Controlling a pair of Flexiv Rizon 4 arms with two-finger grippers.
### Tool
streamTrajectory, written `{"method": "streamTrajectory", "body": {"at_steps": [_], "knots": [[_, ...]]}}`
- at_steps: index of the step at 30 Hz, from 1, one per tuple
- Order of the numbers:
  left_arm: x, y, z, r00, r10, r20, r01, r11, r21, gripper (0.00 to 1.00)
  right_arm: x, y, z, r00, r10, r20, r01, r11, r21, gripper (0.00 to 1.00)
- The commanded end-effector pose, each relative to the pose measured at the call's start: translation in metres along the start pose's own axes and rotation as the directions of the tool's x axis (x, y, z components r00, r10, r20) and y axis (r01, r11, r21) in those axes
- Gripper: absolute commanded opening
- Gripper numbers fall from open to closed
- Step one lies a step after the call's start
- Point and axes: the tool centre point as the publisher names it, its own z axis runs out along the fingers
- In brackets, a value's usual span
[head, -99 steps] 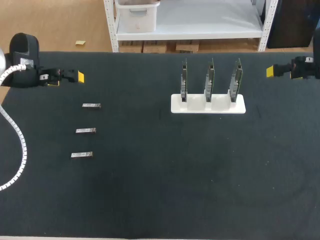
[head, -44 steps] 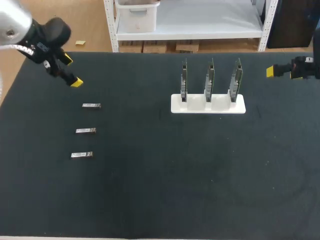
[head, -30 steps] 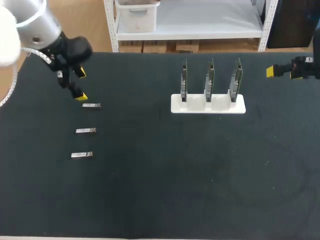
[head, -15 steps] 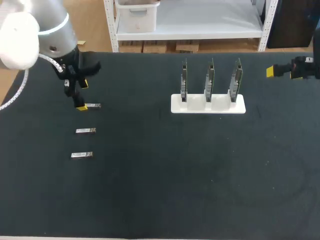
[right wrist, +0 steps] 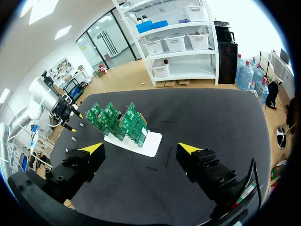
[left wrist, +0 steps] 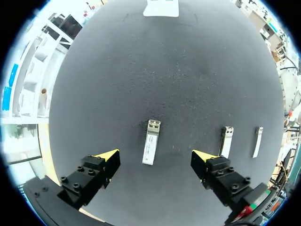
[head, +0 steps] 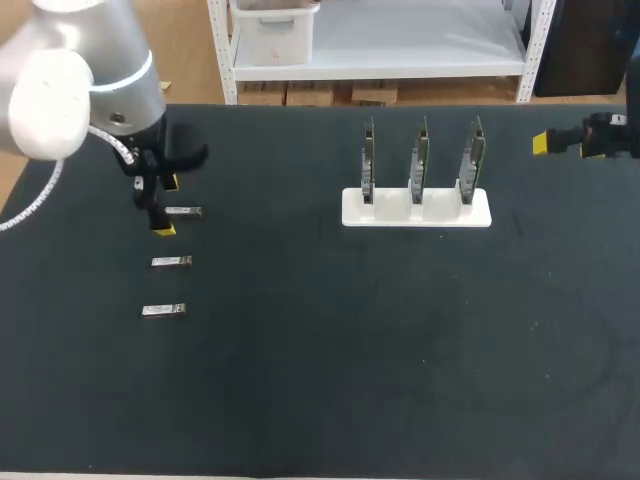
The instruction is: Pick up the optical module with the left hand, and insert it into the network port with the right hand.
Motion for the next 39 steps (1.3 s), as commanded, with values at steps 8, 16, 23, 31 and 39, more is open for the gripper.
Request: {"method": "streamTrajectory", "body": {"at_steps": [8,16,23,31,39], "knots": [[0.000,0.003,0.013,1.000,-0.006,-0.030,0.007,1.000,0.018,1.00,0.000,0.001,0.000,1.000,0.001,0.001,-0.001,1.000,0.003,1.00],[0.004,0.003,0.014,0.999,-0.011,-0.037,0.012,1.000,0.024,1.00,0.000,0.001,0.000,1.000,0.001,0.001,-0.001,1.000,0.003,1.00],[0.006,0.004,0.016,0.999,-0.008,-0.040,0.010,0.999,0.040,0.00,0.000,0.001,0.000,1.000,0.001,0.001,-0.001,1.000,0.003,1.00],[0.007,0.003,0.017,0.999,-0.024,-0.033,0.025,0.998,0.049,0.00,0.000,0.001,0.000,1.000,0.001,0.001,-0.001,1.000,0.003,1.00],[0.009,0.008,0.018,0.994,-0.105,0.021,0.103,0.991,0.082,0.00,0.000,0.001,0.000,1.000,0.001,0.001,-0.001,1.000,0.003,1.00]]}}
